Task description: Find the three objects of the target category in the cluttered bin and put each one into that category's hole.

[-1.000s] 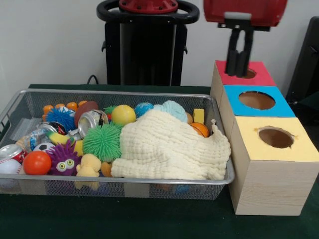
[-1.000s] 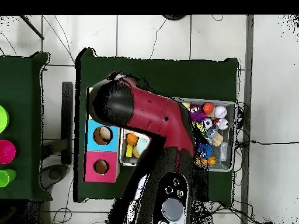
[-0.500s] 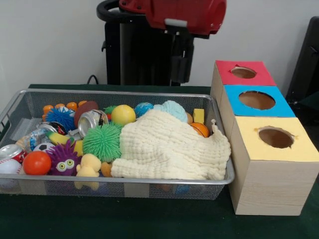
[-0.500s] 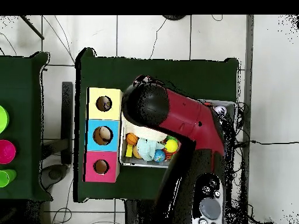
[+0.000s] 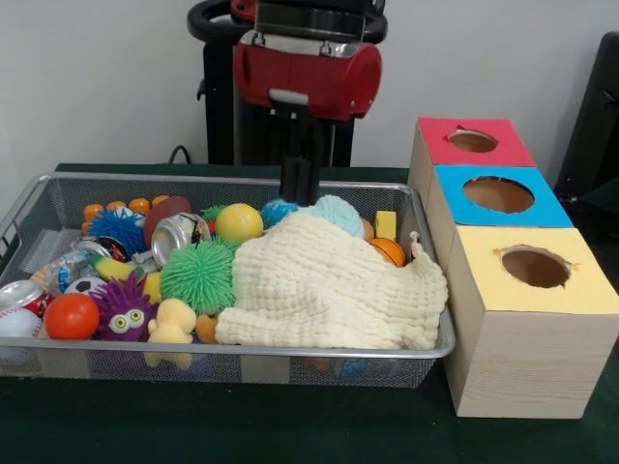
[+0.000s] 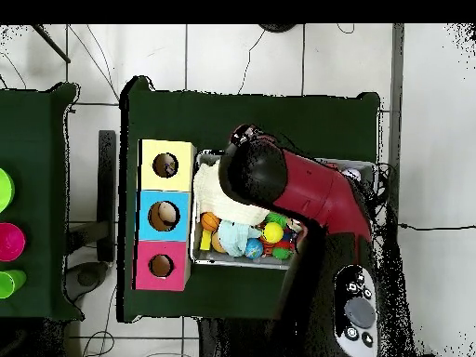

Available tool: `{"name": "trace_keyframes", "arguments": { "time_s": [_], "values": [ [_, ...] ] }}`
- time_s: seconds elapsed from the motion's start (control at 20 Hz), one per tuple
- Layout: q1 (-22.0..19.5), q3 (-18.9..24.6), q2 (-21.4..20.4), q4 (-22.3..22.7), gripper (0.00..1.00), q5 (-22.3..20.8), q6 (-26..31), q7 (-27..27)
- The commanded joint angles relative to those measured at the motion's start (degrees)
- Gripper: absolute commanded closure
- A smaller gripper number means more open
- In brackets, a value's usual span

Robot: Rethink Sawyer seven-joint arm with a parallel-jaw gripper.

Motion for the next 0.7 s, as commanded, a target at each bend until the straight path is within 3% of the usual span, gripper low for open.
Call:
{"name": "trace_keyframes", "arguments": {
  "time_s": [0.05, 0.1, 0.7],
  "values": [
    [-2.45, 9.68, 2.25, 6.77, 1.00, -6.15, -2.75, -4.74],
    [-2.94, 10.43, 2.14, 6.86, 0.00, -7.29, -3.03, -3.86],
    [-2.16, 9.55, 2.81, 6.87, 0.00, -10.48, -1.73, 0.09]
  ]
}}
